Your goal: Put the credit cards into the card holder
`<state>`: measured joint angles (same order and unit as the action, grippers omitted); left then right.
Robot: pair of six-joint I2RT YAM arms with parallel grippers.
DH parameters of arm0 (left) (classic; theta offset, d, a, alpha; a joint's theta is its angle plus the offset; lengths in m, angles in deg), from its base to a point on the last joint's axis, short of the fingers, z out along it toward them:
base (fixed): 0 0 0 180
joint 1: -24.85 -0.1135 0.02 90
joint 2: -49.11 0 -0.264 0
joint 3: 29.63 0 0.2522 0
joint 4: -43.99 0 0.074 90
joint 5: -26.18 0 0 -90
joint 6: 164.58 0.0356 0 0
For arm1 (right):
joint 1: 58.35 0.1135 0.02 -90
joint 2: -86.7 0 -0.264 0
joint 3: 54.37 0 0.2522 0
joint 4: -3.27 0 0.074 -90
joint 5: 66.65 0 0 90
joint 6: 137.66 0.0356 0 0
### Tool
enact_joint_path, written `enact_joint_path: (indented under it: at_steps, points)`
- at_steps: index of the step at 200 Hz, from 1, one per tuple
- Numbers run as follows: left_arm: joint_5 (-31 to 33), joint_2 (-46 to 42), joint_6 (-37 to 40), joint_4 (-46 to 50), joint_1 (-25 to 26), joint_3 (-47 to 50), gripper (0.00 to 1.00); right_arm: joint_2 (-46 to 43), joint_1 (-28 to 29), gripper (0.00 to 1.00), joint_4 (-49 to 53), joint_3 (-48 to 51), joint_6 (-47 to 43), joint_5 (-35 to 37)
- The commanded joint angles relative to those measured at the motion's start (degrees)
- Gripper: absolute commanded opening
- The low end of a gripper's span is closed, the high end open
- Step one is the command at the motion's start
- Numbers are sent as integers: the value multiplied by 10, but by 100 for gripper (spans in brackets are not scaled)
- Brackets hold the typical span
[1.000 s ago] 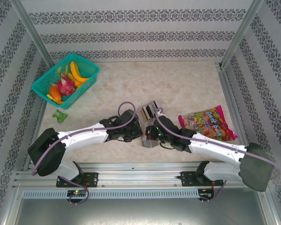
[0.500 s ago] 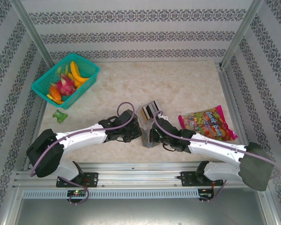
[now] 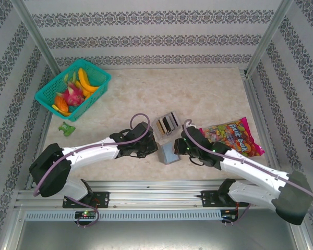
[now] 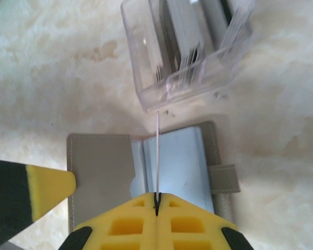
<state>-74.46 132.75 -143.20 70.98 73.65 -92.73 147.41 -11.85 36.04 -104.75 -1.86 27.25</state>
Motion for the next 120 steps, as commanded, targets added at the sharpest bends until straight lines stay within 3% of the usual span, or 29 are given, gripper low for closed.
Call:
enact_joint_path:
  at_steps: [1,34,85,120]
  points:
    - [7,3,9,11,3,-3,0,46,6,0,-31,-16,-21,-50]
    - [7,1,13,15,1,1,0,97,9,0,15,-38,-29,0]
    - [12,-5,10,15,-1,12,0,13,-20,0,43,-23,-64,9]
    - [9,-2,12,13,-2,13,0,15,-46,0,53,-2,-79,-1]
